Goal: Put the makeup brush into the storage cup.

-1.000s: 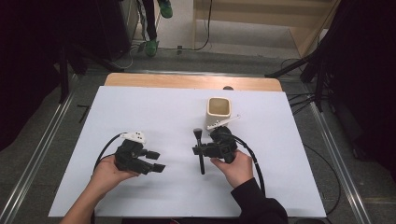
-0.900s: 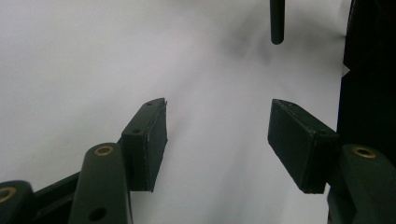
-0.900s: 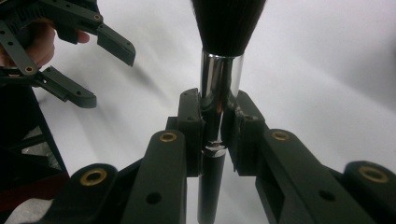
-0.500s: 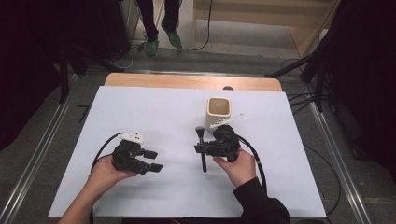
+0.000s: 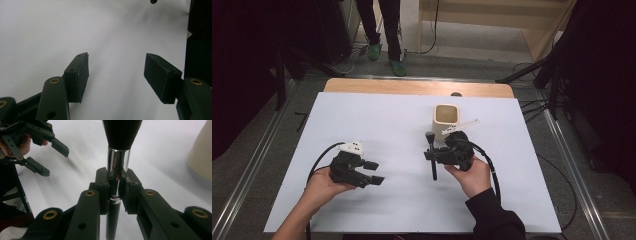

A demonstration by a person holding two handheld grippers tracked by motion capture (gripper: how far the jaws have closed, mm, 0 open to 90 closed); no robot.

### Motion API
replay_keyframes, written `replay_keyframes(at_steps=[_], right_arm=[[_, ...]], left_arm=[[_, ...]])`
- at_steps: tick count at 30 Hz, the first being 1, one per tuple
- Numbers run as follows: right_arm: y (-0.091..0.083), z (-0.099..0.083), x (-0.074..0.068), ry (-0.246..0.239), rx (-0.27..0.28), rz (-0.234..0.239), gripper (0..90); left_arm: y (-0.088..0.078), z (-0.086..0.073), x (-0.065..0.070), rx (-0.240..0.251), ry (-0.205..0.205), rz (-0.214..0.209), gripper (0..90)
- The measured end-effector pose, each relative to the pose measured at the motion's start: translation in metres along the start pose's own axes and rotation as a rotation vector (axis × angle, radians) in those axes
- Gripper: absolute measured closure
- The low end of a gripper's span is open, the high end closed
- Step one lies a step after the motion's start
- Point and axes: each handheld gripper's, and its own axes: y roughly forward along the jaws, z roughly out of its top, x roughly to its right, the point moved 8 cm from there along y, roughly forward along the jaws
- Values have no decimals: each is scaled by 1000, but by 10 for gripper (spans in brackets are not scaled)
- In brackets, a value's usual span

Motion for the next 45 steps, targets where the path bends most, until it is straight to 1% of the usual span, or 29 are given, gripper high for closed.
replay_keyframes(at_steps=[6,15,19,22,24,29,32,38,45], right_arm=[[-5,2,1,1,8,-4,785],[-7,3,3,0,15,-8,785],[-7,3,3,4,17,-7,785],[-7,4,3,1,18,-9,785],[-8,5,3,0,21,-11,785],[-10,6,4,-3,21,-16,785],[-11,8,4,-2,24,-18,785],[-15,12,4,-3,30,-20,785],[-18,20,7,11,32,-14,785]], left_arm=[[-2,-1,-1,8,21,16,373],[-7,-9,-3,-5,44,39,371],[-10,-11,-4,2,39,49,372],[-13,-13,-4,12,36,48,374],[-14,-15,-5,9,34,58,374],[-17,-19,-7,13,25,68,372],[-18,-20,-7,17,26,71,372],[-18,-21,-8,19,20,66,371],[-17,-21,-8,14,16,59,370]])
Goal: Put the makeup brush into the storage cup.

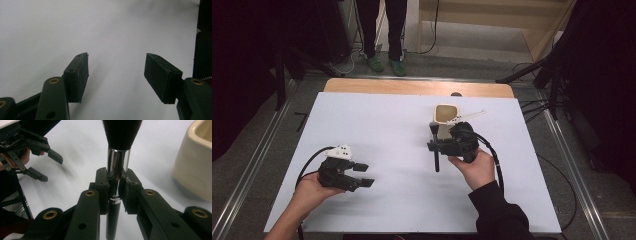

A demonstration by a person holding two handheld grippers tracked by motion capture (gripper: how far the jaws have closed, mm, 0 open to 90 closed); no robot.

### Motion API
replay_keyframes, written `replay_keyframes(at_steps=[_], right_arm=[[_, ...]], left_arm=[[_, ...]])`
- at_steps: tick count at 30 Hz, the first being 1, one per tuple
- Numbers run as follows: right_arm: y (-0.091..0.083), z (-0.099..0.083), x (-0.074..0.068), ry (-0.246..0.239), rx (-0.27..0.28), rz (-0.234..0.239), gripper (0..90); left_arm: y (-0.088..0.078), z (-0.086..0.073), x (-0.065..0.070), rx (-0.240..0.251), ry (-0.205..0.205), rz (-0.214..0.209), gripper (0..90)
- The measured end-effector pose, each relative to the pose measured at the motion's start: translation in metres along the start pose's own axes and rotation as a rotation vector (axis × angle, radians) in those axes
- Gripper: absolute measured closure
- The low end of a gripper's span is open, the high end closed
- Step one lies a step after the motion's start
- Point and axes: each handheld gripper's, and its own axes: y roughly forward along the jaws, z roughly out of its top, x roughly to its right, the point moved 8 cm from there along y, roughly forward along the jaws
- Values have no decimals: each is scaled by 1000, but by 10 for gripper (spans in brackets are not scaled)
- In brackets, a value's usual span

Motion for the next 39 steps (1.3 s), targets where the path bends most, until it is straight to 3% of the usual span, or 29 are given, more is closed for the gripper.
replay_keyframes(at_steps=[39], right_arm=[[-32,43,17,25,58,-32,786]], left_arm=[[-1,1,-2,6,-21,0,340]])
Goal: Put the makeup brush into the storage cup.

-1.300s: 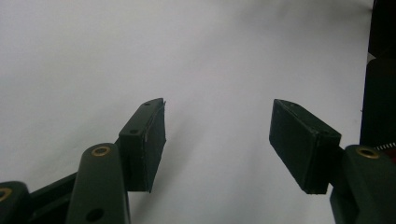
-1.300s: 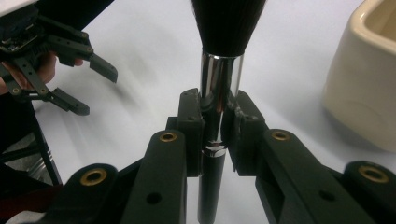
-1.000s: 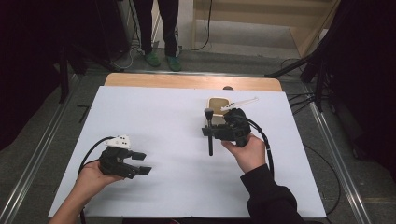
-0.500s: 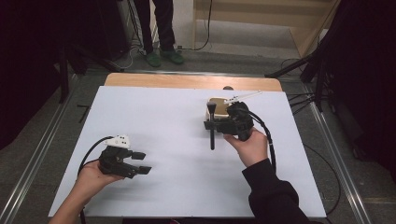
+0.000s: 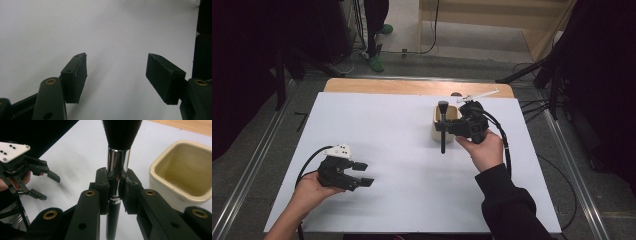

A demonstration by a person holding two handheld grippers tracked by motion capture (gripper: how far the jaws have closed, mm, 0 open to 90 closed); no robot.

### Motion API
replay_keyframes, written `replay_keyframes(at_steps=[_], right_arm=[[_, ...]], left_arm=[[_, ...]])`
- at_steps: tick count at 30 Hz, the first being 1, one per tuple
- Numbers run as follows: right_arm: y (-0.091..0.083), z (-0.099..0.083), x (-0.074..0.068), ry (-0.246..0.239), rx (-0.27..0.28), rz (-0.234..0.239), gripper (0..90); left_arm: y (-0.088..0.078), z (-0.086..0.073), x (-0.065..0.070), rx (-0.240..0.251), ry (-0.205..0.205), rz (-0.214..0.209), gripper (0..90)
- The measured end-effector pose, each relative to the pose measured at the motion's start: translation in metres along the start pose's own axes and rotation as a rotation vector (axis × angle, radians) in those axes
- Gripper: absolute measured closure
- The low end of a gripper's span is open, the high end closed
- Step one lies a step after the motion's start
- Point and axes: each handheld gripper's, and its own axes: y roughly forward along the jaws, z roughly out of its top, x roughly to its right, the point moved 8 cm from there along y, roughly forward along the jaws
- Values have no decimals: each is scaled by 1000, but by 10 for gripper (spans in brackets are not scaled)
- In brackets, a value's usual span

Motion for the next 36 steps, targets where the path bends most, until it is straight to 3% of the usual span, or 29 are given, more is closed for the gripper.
replay_keyframes(at_steps=[8,18,28,36], right_arm=[[-2,5,2,14,7,16,786],[-10,15,12,24,15,-5,785],[-15,24,16,20,19,-30,785],[-23,35,21,28,39,-34,786]], left_arm=[[0,0,-1,2,-1,3,334],[0,0,-1,1,-3,8,326],[1,1,1,6,-10,-15,300],[1,1,-1,10,-17,-3,288]])
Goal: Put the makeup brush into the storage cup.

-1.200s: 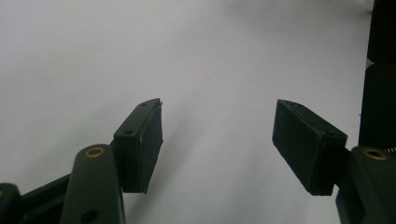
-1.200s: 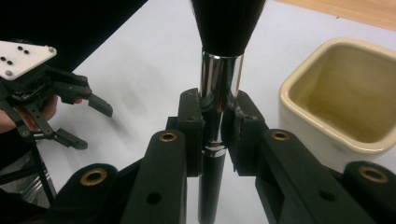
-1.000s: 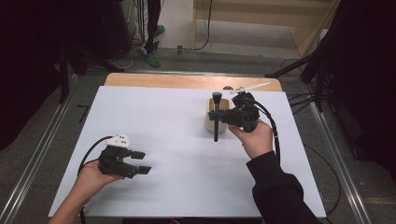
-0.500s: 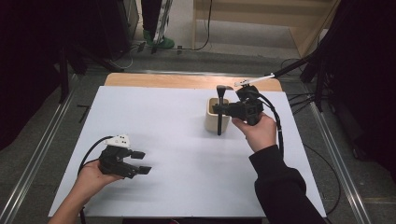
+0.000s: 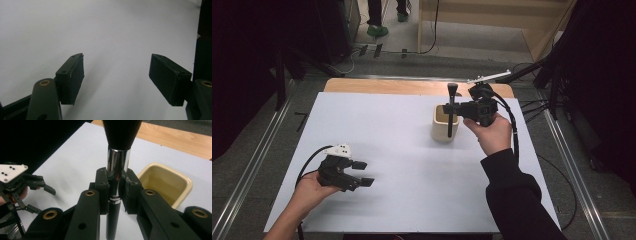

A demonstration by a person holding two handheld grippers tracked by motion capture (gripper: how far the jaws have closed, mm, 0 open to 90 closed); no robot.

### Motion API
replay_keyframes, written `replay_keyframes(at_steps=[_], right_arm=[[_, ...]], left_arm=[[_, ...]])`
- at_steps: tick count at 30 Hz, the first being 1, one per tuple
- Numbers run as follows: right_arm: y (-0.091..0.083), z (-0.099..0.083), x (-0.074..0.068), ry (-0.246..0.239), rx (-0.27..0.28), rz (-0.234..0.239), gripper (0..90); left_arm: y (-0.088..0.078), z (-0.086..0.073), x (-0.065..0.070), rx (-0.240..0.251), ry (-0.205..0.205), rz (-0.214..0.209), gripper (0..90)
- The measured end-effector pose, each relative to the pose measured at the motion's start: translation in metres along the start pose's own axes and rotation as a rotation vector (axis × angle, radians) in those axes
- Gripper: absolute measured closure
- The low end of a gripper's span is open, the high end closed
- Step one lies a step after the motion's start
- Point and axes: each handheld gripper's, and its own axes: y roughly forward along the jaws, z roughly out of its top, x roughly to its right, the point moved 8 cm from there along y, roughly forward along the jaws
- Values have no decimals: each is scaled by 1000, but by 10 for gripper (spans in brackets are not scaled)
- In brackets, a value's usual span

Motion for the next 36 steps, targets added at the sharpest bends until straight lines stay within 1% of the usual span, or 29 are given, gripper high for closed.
replay_keyframes(at_steps=[5,7,9,10,15,20,25,29,33,36], right_arm=[[-1,8,2,-11,6,-20,785],[-1,12,4,-8,8,-20,786],[-1,16,6,-6,13,-26,786],[-1,18,6,-5,13,-27,785],[5,24,15,-4,4,-58,786],[10,30,22,4,11,-61,786],[13,37,29,9,11,-75,785],[15,43,37,20,26,-95,786],[16,46,44,29,29,-115,785],[18,49,48,18,43,-127,785]], left_arm=[[0,0,0,-4,4,2,285],[0,0,0,1,3,7,285],[0,0,-2,3,-9,14,285],[-1,0,-2,2,-6,15,285],[0,-1,-2,-3,-7,11,285],[0,0,-2,-2,-7,10,283],[0,0,-1,-3,-6,4,283],[1,-1,-1,-7,-3,6,283],[2,-1,0,-7,-6,3,283],[2,-1,-1,-10,-7,0,283]])
